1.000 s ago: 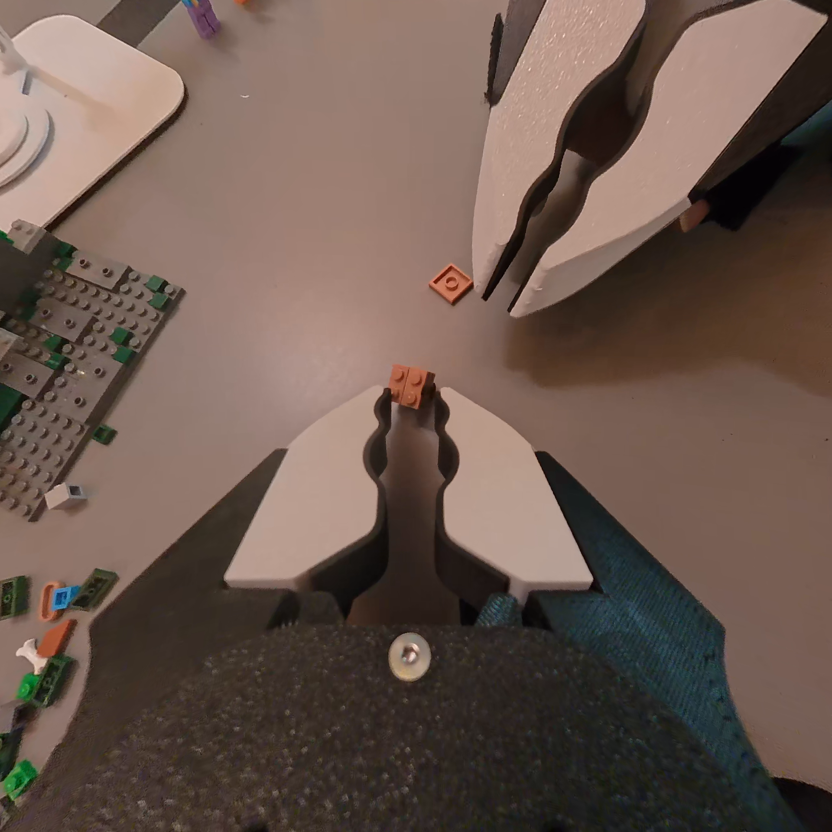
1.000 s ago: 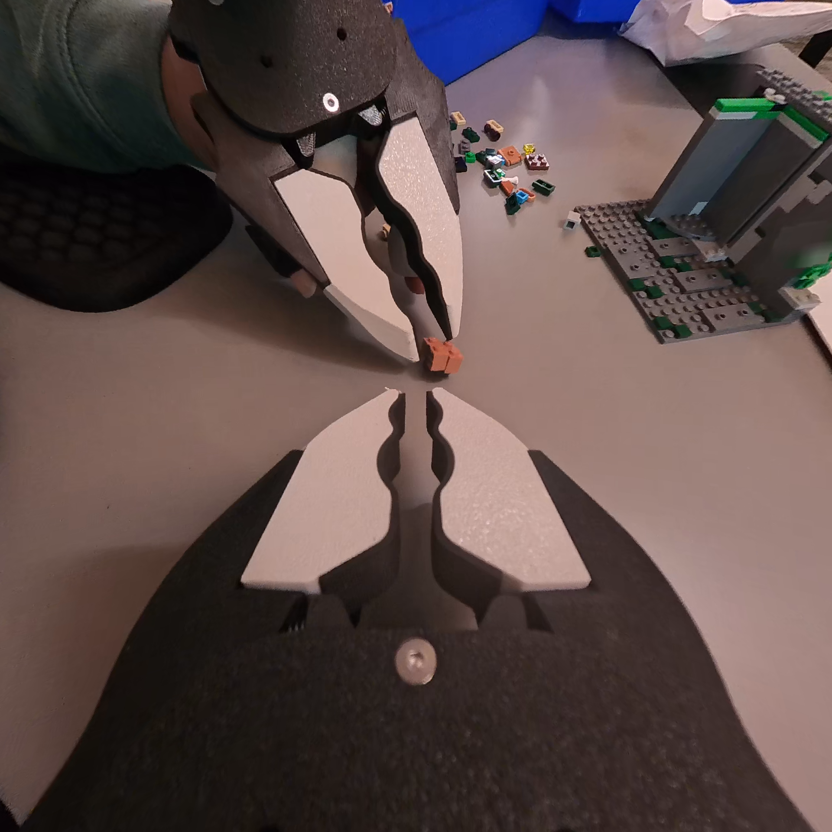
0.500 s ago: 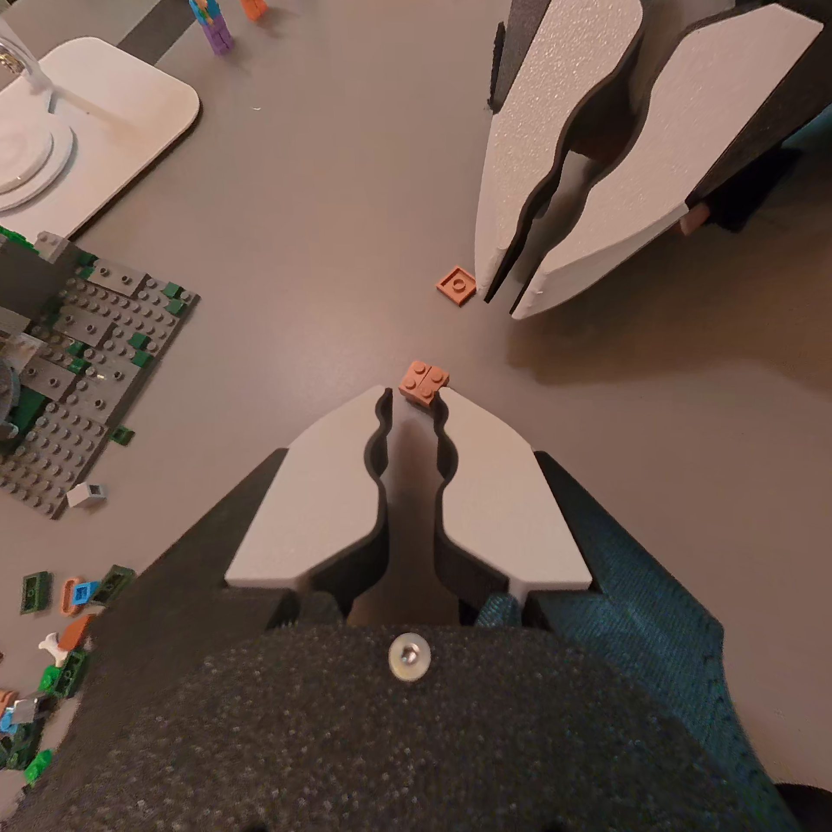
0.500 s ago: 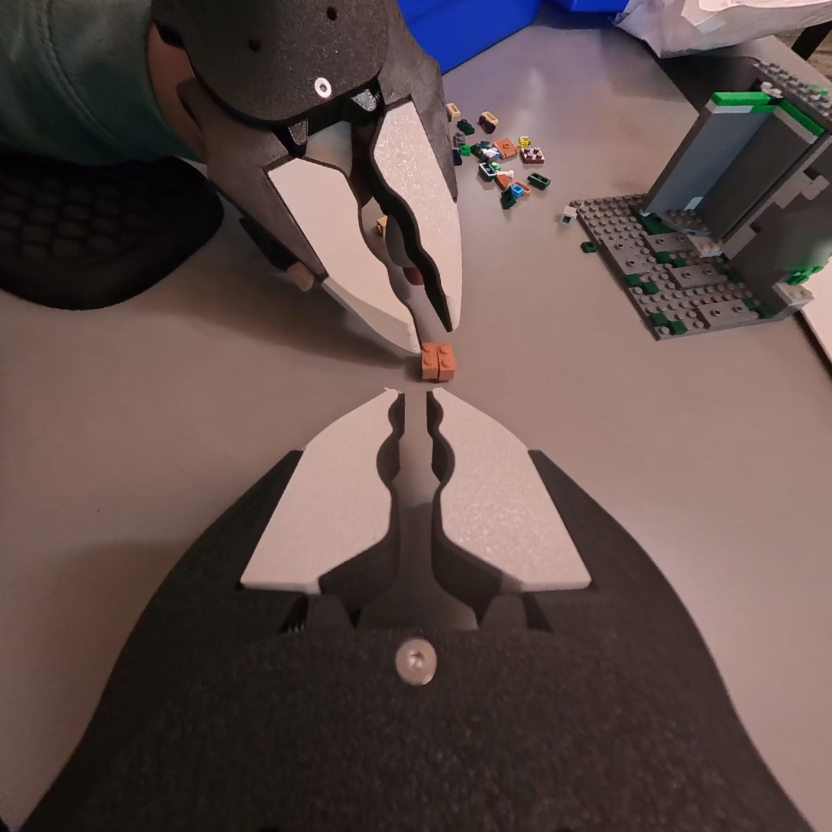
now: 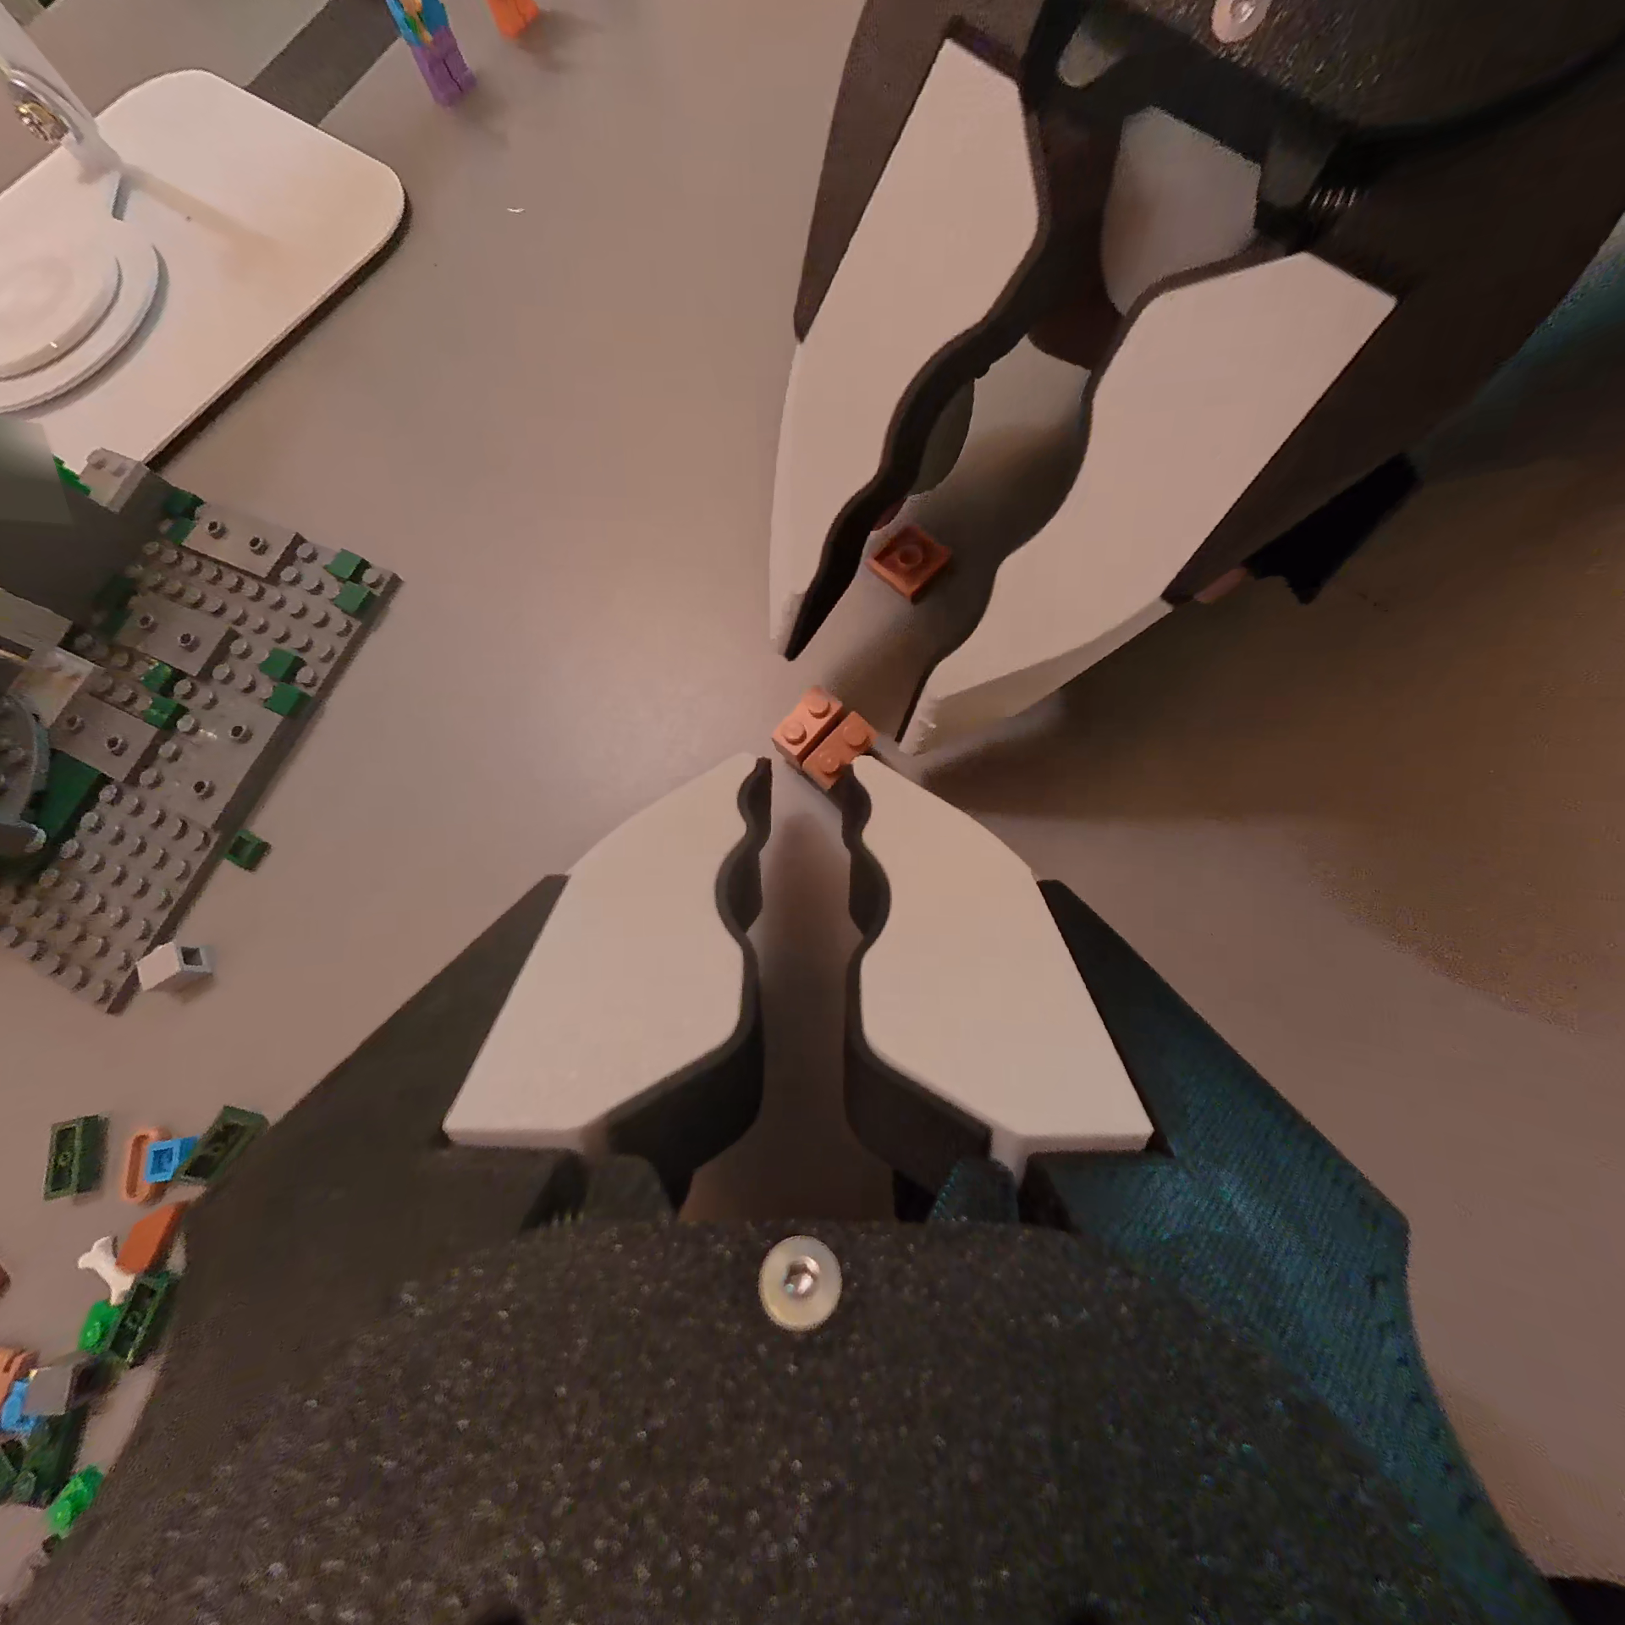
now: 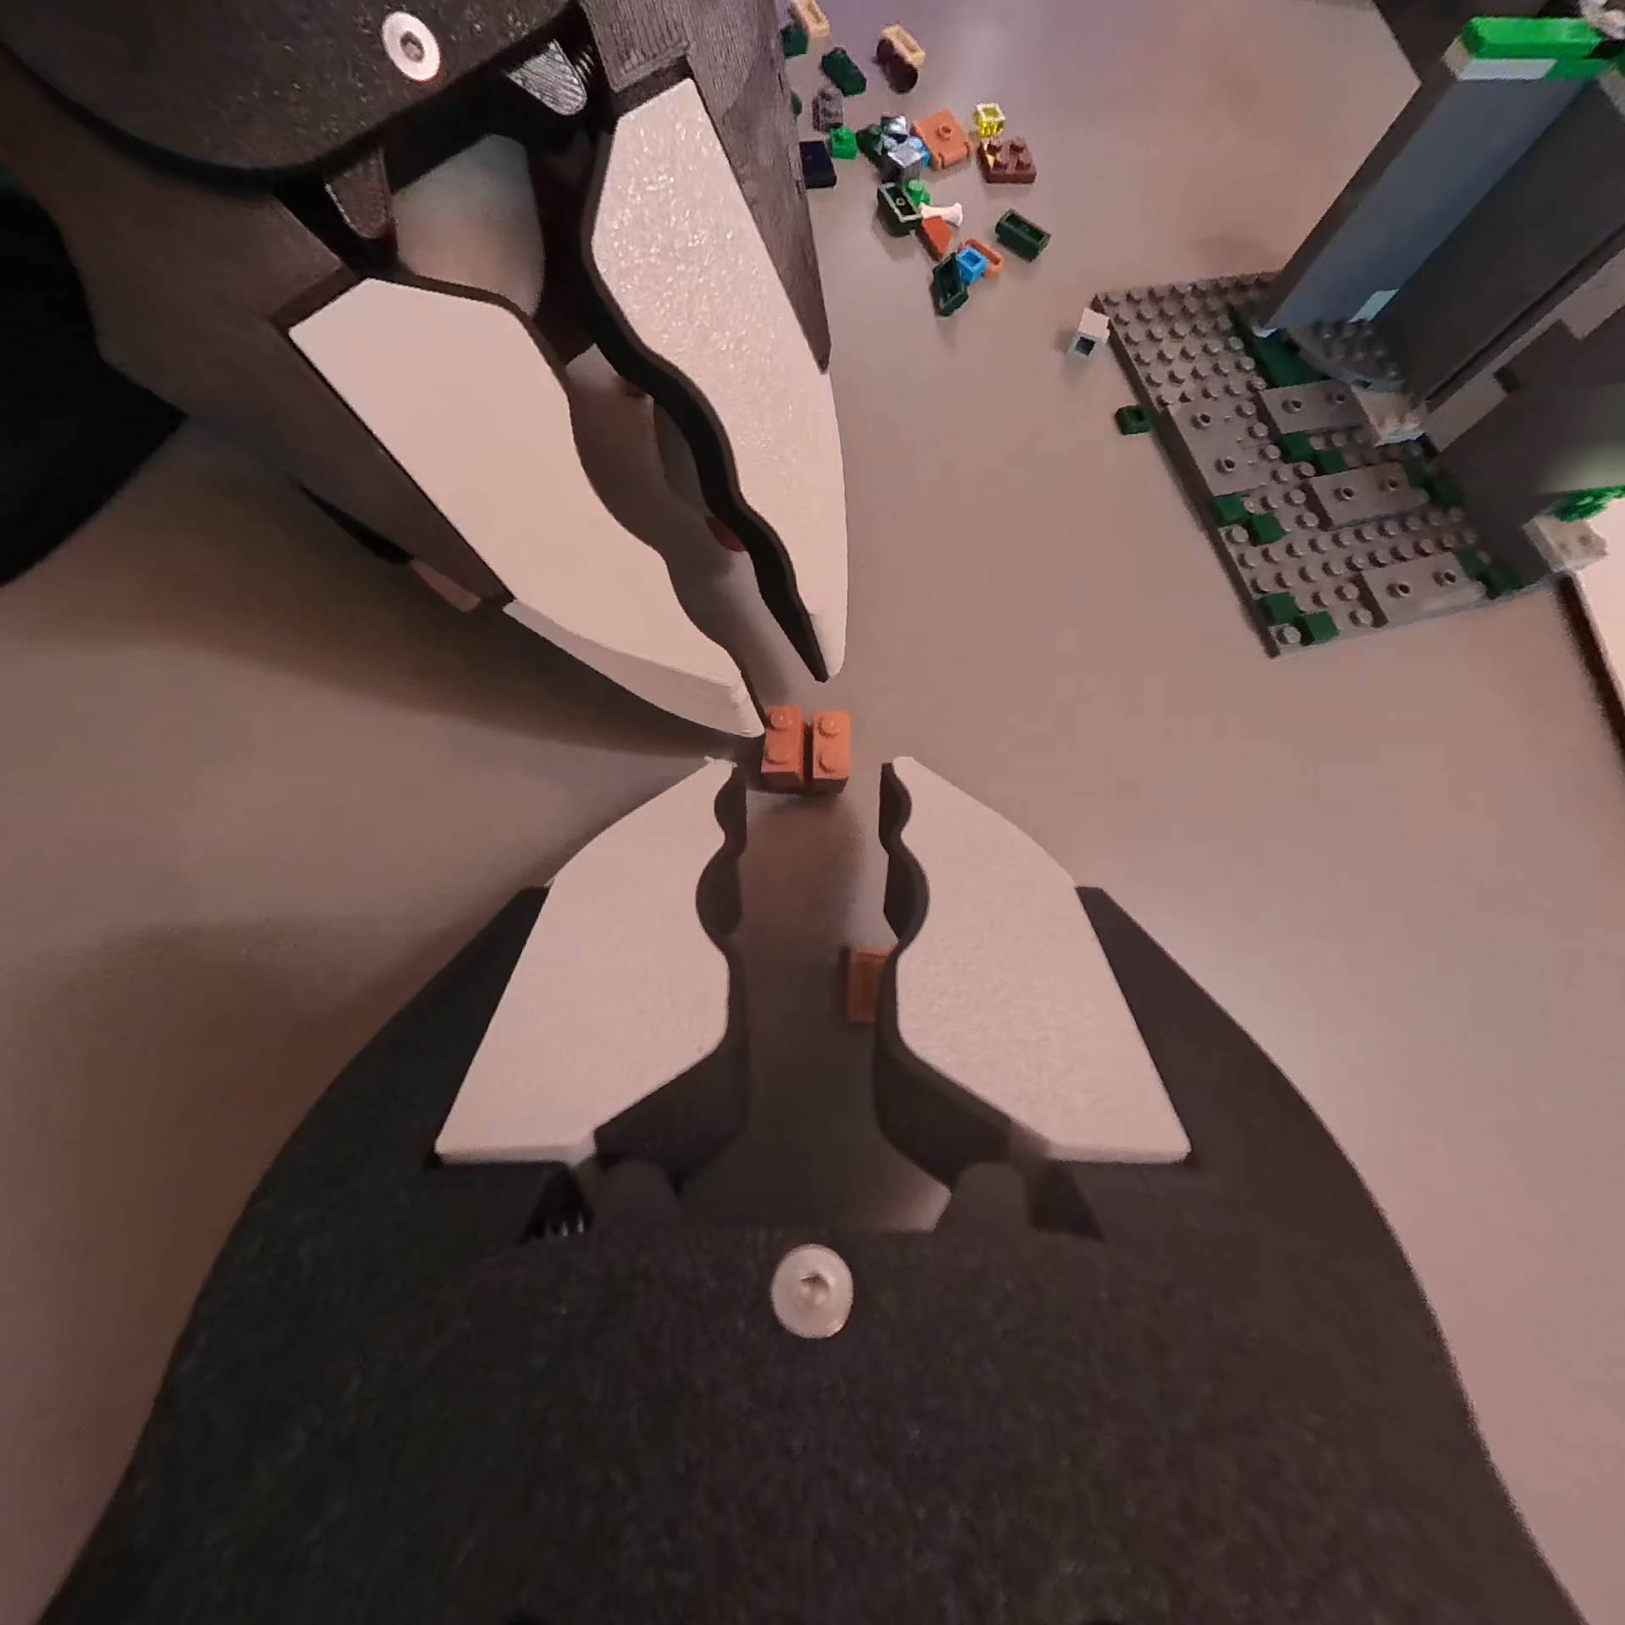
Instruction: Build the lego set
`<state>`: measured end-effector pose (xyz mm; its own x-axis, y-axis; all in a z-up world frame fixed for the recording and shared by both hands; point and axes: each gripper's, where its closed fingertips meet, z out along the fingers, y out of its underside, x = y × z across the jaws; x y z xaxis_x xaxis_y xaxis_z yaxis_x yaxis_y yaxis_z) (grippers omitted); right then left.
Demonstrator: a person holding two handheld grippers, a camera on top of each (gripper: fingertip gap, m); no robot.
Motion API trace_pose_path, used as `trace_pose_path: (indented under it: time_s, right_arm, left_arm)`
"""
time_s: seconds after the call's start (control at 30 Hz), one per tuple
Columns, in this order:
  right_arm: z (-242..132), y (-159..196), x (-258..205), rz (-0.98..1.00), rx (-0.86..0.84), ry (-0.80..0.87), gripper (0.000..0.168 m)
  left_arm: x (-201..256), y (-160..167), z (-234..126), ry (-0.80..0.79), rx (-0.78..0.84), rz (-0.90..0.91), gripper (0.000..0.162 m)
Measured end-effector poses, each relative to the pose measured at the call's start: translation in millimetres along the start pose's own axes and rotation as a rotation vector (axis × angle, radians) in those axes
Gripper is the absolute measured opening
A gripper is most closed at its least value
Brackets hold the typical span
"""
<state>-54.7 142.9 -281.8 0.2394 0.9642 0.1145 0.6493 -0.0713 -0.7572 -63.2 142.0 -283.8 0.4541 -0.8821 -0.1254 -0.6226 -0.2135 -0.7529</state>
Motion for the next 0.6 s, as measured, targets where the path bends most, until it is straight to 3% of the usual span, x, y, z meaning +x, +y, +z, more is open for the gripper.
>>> trace_pose_path:
  time_s: [0.6]
  right_arm:
    - [8.8,-0.6,-0.8,-0.093,-0.006,-0.023,0.016]
  left_arm:
    - [0.9,-1.7,-1.9,0.034,0.019,-0.032,0.014]
